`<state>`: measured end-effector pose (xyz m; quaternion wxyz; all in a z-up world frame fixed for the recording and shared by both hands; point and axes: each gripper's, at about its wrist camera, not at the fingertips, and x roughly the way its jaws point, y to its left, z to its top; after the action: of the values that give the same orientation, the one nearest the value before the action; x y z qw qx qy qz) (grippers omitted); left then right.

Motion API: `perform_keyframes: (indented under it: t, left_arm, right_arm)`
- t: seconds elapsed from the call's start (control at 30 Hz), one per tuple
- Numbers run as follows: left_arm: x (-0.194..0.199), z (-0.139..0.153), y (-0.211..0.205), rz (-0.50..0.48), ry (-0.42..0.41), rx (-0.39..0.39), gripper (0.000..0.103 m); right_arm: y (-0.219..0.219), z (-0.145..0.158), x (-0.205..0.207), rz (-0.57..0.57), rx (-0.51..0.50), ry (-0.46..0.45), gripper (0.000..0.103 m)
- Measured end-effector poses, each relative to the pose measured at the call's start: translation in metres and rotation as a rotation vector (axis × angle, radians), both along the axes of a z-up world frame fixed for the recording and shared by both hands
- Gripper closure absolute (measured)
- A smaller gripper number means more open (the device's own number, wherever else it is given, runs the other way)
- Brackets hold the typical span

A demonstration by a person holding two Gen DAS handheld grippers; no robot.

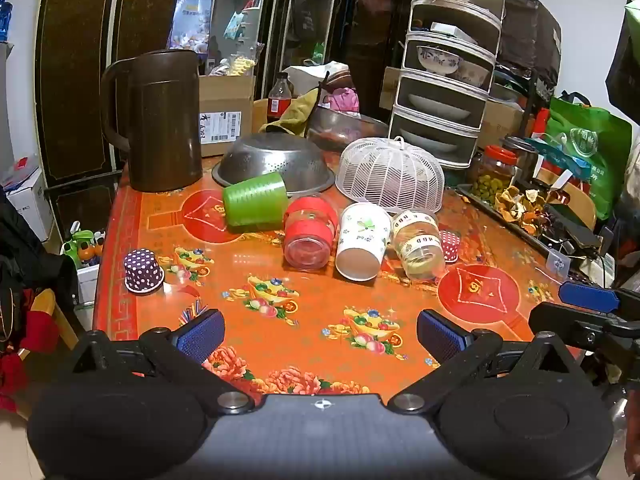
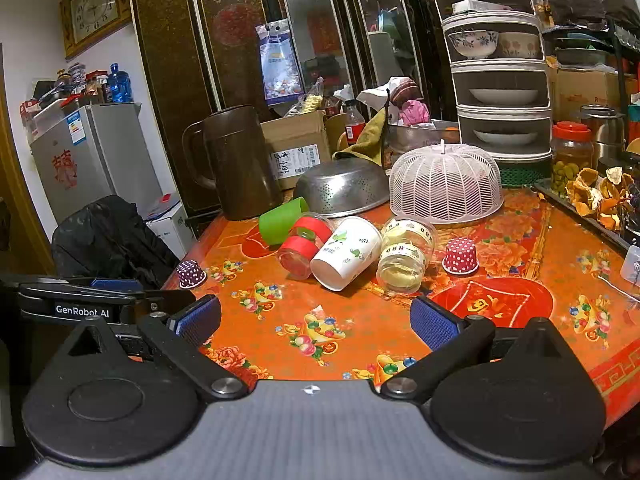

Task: Flip cup upright

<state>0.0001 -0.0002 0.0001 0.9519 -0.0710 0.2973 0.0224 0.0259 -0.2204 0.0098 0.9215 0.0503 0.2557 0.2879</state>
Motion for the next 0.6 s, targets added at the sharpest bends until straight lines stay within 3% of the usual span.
perform_keyframes:
  t: [0.6]
  left_arm:
    - [0.0009,-0.0006,-0.0014,-0.002,0.005,0.003,0.000]
  right_arm:
    - [-0.0028,-0.0006,0.0000,0.004,0.001,0.007,0.001]
